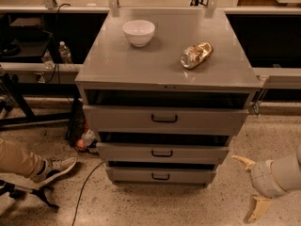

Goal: Open bottom drawer

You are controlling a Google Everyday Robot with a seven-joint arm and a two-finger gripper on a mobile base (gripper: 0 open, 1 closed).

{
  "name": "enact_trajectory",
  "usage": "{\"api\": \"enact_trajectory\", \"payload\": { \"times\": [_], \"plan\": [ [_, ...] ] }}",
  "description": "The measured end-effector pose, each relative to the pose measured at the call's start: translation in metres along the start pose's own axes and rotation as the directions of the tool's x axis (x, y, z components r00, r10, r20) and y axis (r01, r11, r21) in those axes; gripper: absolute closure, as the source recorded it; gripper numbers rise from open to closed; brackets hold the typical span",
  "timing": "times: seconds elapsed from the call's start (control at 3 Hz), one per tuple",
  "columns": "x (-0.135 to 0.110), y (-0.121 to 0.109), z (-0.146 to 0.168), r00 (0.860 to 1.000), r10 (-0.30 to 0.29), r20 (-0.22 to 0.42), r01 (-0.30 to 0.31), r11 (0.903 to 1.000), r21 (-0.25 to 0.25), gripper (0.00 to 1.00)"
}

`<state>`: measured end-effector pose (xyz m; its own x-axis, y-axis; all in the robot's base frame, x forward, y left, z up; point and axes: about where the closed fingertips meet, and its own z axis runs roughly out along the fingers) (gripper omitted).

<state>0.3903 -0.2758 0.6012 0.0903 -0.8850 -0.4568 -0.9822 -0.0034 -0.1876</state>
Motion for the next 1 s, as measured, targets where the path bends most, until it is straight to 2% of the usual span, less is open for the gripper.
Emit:
{"api": "enact_trajectory", "payload": {
  "times": [0.33,0.67,1.0],
  "plan": [
    [0.008,0.007,0.043,0.997,-0.018,0.078,0.02,0.9993,-0.03,0.0],
    [0.008,0.007,0.043,0.997,-0.018,0.078,0.02,0.9993,-0.03,0.0],
    [0.041,0.013,0.073,1.0,-0.001,0.029,0.002,0.9992,-0.041,0.0]
  ]
}}
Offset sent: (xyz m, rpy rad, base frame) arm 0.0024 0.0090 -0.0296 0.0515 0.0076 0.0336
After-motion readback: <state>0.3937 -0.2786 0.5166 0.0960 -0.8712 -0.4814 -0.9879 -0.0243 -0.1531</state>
